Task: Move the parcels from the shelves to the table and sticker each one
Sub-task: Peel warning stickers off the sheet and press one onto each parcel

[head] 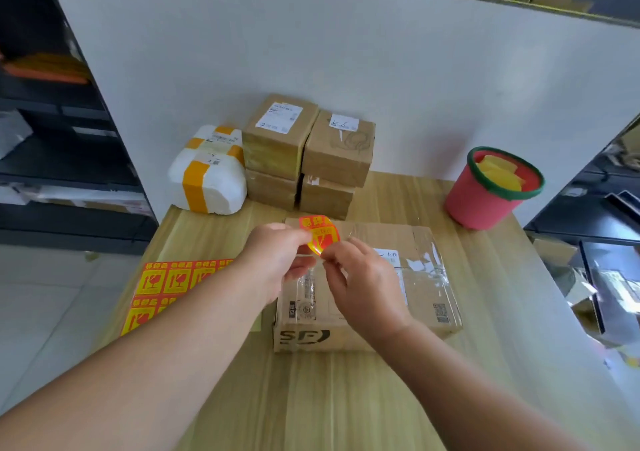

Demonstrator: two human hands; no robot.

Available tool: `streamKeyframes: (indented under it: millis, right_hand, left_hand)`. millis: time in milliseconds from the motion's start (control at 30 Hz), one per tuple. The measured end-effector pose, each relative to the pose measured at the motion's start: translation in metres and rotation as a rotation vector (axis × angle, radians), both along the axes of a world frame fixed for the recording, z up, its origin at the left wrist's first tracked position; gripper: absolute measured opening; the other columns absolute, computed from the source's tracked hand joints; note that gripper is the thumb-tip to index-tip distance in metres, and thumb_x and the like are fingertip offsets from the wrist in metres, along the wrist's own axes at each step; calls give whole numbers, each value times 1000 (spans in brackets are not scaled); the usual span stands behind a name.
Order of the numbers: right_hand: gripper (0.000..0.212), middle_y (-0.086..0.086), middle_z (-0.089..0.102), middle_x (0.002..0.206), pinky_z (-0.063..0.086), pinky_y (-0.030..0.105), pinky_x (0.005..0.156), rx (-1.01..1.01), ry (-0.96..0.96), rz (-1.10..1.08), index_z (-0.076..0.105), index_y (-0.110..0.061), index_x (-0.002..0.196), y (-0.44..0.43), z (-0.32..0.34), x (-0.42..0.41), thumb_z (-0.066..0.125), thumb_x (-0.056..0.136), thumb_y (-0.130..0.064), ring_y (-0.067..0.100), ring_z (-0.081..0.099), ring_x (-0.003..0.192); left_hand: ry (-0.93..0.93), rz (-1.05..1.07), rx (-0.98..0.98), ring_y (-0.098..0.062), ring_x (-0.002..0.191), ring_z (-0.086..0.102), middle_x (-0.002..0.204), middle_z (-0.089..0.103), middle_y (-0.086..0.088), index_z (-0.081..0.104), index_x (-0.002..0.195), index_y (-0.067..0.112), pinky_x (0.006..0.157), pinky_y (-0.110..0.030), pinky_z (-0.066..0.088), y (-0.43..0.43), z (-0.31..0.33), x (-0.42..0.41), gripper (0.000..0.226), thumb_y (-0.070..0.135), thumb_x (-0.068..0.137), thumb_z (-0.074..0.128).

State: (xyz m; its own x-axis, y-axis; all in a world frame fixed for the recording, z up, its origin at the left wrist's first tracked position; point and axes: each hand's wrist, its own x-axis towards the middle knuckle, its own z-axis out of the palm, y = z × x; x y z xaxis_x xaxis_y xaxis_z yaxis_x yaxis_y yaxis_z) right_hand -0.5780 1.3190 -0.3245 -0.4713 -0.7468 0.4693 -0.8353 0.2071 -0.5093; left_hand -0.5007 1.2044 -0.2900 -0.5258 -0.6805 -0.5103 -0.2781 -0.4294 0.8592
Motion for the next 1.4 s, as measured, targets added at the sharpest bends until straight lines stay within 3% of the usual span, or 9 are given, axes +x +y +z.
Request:
streamKeyframes:
  millis: [233,367,467,567,633,700,800,1167,1400]
  right_hand:
    - [32,-7,62,84,45,26,69,-6,-211,19,69,-17,88,36,7,-25,49,92,-41,8,56,77]
    - [4,-10,58,89,47,16,67,-46,-407,-103,68,-24,85,53,11,-45,67,88,-21,5,58,77]
    - [12,-7,61,89,43,9,64,-32,-580,-178,66,-26,84,65,9,-60,69,86,-14,3,58,72]
    - [17,-7,66,78,47,14,62,-58,-767,-225,66,-24,81,78,6,-75,66,86,-7,2,58,66]
    - [22,-2,66,72,51,26,64,-76,-837,-243,65,-23,77,86,4,-86,64,85,-2,8,58,65]
    - [22,8,66,73,53,39,69,-80,-869,-258,66,-21,75,90,3,-98,64,84,-1,14,58,66]
    - [20,12,68,75,54,47,72,-91,-910,-262,67,-19,75,94,1,-115,66,83,-1,18,60,66]
    - [23,1,61,64,49,32,61,-106,-964,-200,63,-15,75,96,4,-148,63,82,7,13,55,57]
    - [21,11,66,73,54,41,69,-82,-977,-171,64,-15,77,92,-1,-154,63,83,6,20,61,66]
  left_hand:
    - [-36,-33,-79,-17,59,63,73,68,-9,54,81,13,55,-25,42,17,3,-26,9,12,88,60]
    - [-77,-125,-134,-18,57,58,73,65,-13,54,74,11,54,-24,40,35,3,-42,15,9,87,60]
    - [-98,-214,-139,-19,59,59,76,66,-14,56,77,9,57,-25,42,52,0,-54,12,11,88,62]
    - [-101,-274,-115,-18,63,61,77,67,-12,55,74,12,60,-27,42,66,-3,-67,17,12,90,61]
    - [-103,-295,-106,-18,64,61,76,68,-9,55,75,13,61,-28,44,75,-4,-76,17,13,91,61]
    - [-111,-308,-120,-17,67,63,78,70,-8,56,77,13,65,-29,46,81,-3,-85,15,15,91,61]
    - [-111,-309,-165,-16,68,63,76,69,-6,57,78,13,65,-28,46,88,-1,-98,15,16,91,62]
    - [-154,-320,-365,-14,68,61,82,67,-5,65,83,12,62,-26,46,94,-2,-116,11,17,92,59]
    - [-158,-287,-380,-14,71,63,86,68,-5,65,87,13,68,-30,47,92,-2,-117,10,17,93,57]
